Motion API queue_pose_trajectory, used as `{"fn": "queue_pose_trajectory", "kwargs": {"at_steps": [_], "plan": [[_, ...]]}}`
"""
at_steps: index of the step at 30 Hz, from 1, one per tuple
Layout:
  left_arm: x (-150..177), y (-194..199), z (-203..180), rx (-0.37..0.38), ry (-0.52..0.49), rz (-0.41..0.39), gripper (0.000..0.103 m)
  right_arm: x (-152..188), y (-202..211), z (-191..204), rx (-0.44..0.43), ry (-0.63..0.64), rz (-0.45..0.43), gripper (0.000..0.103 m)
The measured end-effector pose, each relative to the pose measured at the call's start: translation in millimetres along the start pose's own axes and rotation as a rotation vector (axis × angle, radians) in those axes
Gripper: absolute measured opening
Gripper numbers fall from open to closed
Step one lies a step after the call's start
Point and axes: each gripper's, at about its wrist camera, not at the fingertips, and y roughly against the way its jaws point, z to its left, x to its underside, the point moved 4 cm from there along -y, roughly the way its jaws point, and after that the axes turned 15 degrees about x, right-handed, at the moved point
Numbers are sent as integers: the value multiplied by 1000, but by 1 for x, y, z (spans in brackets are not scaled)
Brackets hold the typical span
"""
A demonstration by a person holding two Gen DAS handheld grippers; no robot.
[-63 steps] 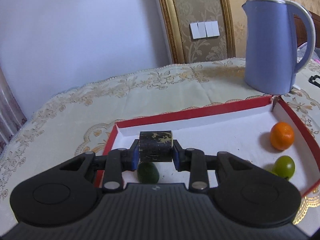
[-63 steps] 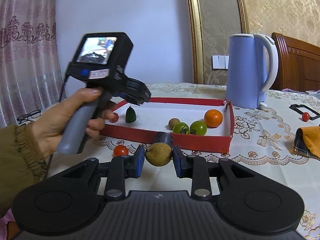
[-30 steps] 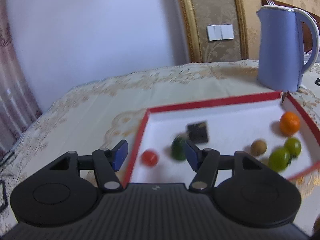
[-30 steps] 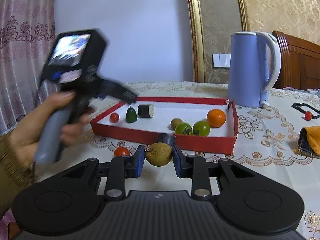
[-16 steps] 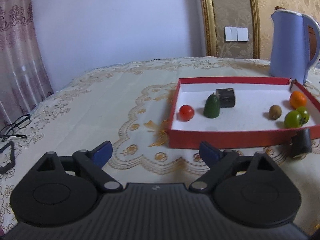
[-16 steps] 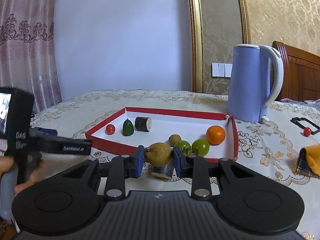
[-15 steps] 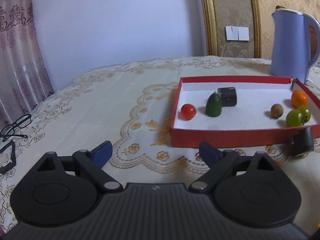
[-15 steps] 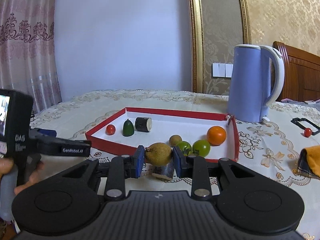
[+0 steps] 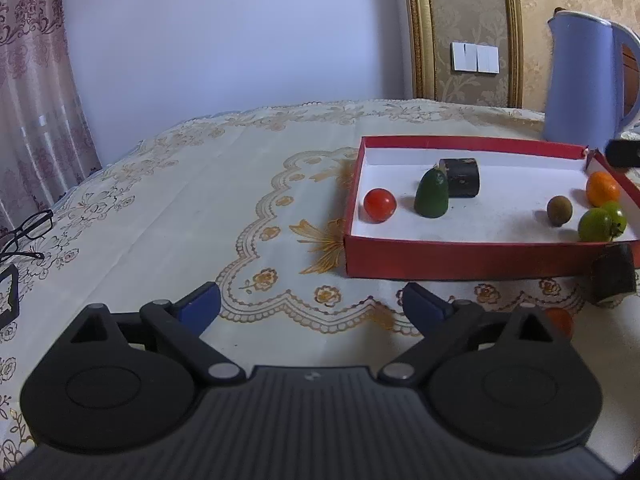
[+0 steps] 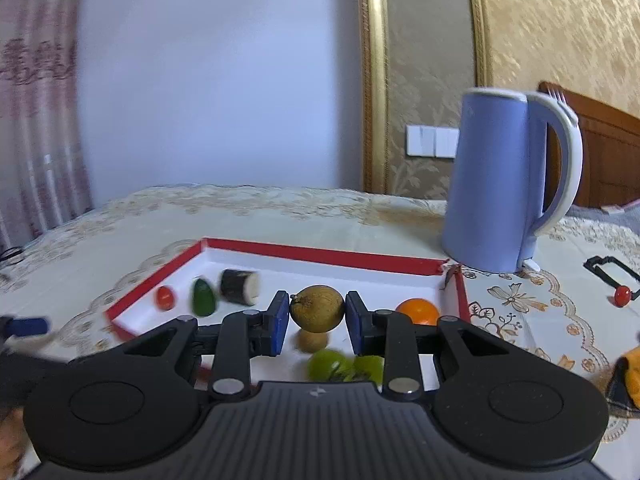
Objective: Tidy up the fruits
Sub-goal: 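Lower the brown kiwi into the red box and open the right tool, then grasp the second black eggplant piece with the right tool while the left tool approaches the red tomato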
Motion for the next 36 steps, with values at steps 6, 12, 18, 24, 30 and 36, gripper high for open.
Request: {"fn": "queue_pose_trajectory", "kwargs": {"at_steps": [6,12,18,24,30,36], "plan": [[1,-1,3,8,13,4,98,-12,-43,-8,38,-45,65,30],[1,0,2,10,4,0,99,-17,-78,-7,89,-25,116,30],[0,-2,5,20,30,7,100,-9,-107,-6,131,-3,185,30],[0,-2,9,30,54,8,100,-12,-84,-6,137,3,136,32],[0,2,11,44,70,-18,103,-3,-13,-14,121,-37,31,37],[-1,2,9,39,64,-23,103,27,52,-2,116,-39,-40,67]]}}
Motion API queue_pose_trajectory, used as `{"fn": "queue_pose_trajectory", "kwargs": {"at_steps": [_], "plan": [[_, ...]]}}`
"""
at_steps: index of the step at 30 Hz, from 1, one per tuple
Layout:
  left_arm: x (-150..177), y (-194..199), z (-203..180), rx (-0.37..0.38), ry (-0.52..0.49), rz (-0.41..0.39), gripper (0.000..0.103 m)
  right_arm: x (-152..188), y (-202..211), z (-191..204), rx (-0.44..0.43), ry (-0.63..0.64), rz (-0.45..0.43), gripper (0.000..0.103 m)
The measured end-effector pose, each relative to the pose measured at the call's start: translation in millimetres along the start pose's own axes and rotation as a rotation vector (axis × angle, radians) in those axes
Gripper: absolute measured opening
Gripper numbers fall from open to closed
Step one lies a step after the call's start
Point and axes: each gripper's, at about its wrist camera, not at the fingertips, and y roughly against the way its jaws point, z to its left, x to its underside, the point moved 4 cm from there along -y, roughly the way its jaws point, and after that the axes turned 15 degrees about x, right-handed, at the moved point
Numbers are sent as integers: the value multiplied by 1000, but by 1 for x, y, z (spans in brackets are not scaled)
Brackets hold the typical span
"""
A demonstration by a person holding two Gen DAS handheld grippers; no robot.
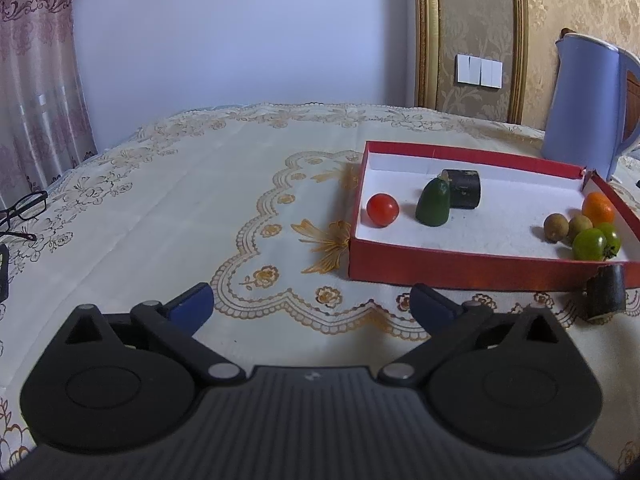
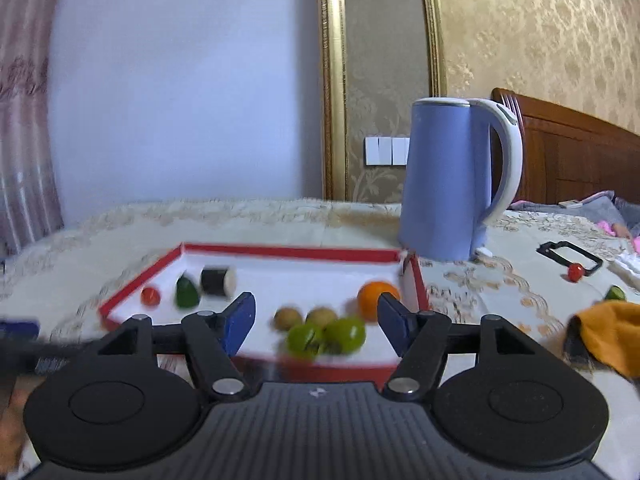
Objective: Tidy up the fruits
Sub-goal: 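Grasp the second black eggplant piece with the right tool while the left tool approaches the red tomato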
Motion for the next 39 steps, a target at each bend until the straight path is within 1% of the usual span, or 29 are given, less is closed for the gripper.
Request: {"fn": "queue_pose_trajectory", "kwargs": {"at_steps": [4,6,9,12,14,16,17,18,19,25,28,31,33,36,37,39], "plan": [[1,0,0,5,3,4,103,17,1,12,4,42,53,67],[1,0,1,12,9,1,103,23,-3,16,-11,38,86,67],[1,2,2,14,17,-4,103,27,-10,21,-12,31,109,67],[1,3,3,7,23,-14,103,31,-14,28,-8,53,126,60],[1,4,3,5,24,-19,103,32,-17,32,-22,60,140,59],[1,5,2,6,22,-21,103,35,-23,35,-31,63,166,47],[1,5,2,7,20,-22,103,36,-25,36,-38,62,179,45],[2,5,1,8,16,-21,103,37,-27,37,-48,53,189,37],[2,5,1,8,13,-21,103,38,-29,38,-57,48,203,33],[1,7,0,0,8,-41,103,40,-34,34,-70,18,218,32],[0,9,-2,41,3,-41,103,38,-23,28,-86,7,192,32],[3,19,-14,74,-38,-57,103,37,-10,20,-89,11,166,32],[6,27,-31,129,-102,-61,103,39,-6,12,-82,6,161,32],[12,38,-57,182,-202,-88,103,44,-2,-2,-74,-14,164,32],[14,39,-66,195,-238,-89,103,45,-1,-7,-74,-28,165,32],[18,36,-81,189,-287,-81,103,48,1,-15,-75,-53,165,32]]}}
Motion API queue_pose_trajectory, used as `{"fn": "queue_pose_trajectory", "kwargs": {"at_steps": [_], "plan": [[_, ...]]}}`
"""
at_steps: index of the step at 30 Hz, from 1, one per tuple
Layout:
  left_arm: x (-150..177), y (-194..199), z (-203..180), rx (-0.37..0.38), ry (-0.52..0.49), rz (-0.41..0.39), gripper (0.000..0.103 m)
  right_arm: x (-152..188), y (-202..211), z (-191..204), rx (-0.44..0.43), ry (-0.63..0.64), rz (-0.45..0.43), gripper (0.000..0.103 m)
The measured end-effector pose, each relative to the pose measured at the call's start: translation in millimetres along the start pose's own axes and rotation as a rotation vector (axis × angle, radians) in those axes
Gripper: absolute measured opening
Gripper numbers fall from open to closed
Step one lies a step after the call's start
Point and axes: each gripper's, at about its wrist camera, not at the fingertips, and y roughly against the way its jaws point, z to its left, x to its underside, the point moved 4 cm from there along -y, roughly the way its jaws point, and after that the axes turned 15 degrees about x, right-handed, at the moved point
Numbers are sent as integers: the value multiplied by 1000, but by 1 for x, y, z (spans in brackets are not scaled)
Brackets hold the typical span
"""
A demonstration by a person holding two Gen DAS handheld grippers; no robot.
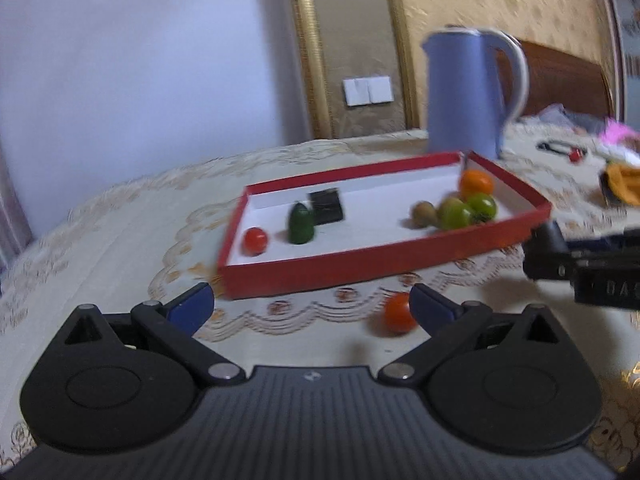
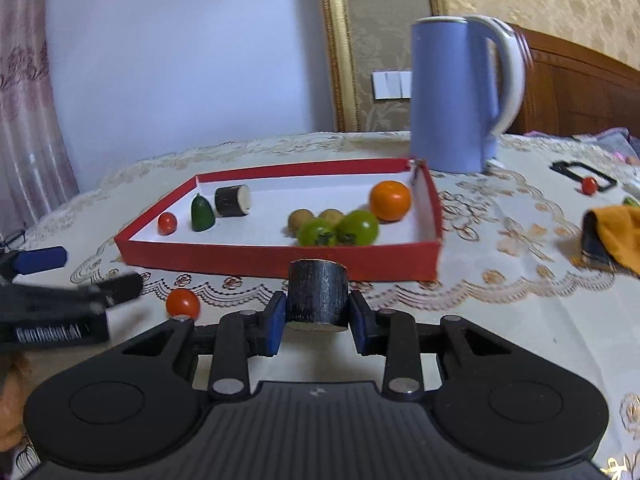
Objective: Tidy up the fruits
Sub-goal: 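Grasp the second black eggplant piece with the right tool while the left tool approaches the red tomato, then grasp the red cherry tomato beside the box with the left tool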
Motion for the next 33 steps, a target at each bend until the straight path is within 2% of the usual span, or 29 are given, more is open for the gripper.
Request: {"fn": "queue_pose_trajectory", "kwargs": {"at_steps": [4,11,14,20,23,25,26,27,28,30,33], "plan": [[-1,-15,-12,25,-8,52,93,2,6,-10,5,-14,-17,32],[1,-29,-16,75,50,100,92,5,9,-18,-4,-27,-26,32],[1,-36,-18,70,53,121,91,5,9,-18,-14,-32,-29,32],[1,-42,-19,71,61,145,82,5,8,-17,-13,-28,-27,32],[0,-44,-21,91,65,154,68,5,8,-18,-12,-32,-26,32],[-1,-44,-23,123,67,159,53,5,7,-19,-12,-35,-22,32],[-1,-43,-25,132,66,160,49,5,7,-19,-11,-35,-21,32],[-1,-43,-26,135,65,161,37,5,7,-19,-9,-34,-21,32],[-1,-43,-28,140,60,161,31,5,7,-19,-8,-33,-21,32],[-1,-42,-30,151,59,162,27,5,7,-18,-7,-30,-22,32],[-1,-41,-29,149,64,162,27,5,7,-18,-7,-28,-23,32]]}}
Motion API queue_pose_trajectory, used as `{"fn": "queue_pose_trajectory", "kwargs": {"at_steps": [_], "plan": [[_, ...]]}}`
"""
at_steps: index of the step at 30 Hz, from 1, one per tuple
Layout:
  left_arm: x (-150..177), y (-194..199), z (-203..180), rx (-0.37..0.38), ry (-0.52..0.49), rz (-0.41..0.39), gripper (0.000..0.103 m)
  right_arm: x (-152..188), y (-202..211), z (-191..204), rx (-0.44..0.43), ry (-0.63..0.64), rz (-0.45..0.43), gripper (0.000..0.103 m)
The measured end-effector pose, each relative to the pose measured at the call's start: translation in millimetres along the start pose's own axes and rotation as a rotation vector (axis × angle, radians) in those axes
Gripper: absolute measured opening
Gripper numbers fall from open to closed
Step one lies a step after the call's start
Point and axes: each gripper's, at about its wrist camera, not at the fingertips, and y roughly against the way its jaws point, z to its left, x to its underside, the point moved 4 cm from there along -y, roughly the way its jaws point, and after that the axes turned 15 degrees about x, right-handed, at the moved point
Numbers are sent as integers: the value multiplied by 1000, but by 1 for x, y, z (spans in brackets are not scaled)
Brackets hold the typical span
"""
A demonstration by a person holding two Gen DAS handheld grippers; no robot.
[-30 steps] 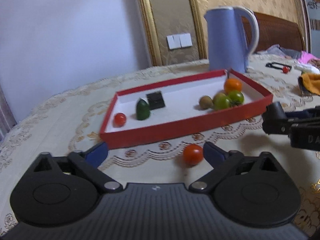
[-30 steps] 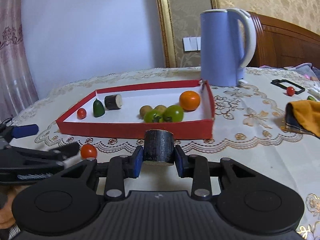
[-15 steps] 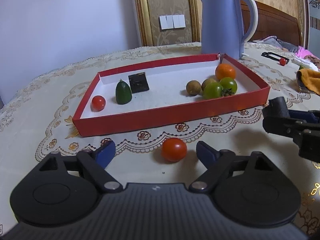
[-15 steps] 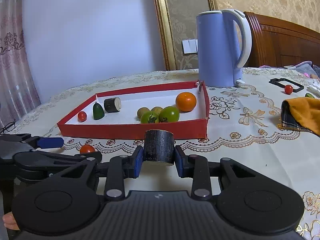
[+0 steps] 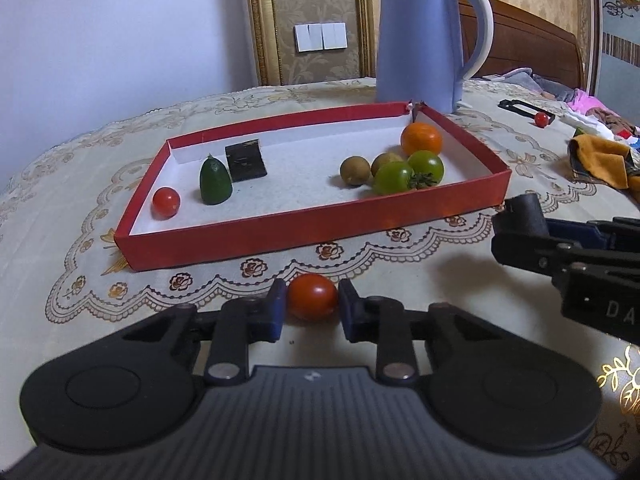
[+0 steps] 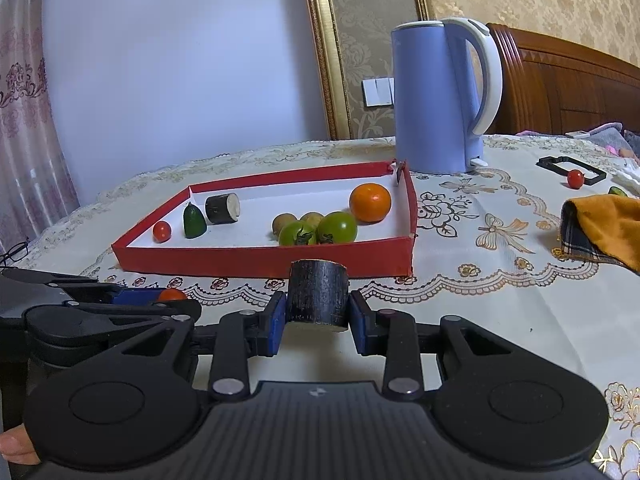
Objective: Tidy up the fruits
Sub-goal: 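Grasp the red cherry tomato beside the box with the left tool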
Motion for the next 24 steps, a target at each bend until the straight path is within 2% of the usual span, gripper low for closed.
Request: {"fn": "queue_pose_trajectory", "kwargs": {"at_steps": [14,24], "plan": [[-7,10,15,-83,30,-27,26,0,4,4,-10,10,-13,32],[-18,14,21,-114,30,-52,27,-3,8,6,-20,18,-24,32]]}}
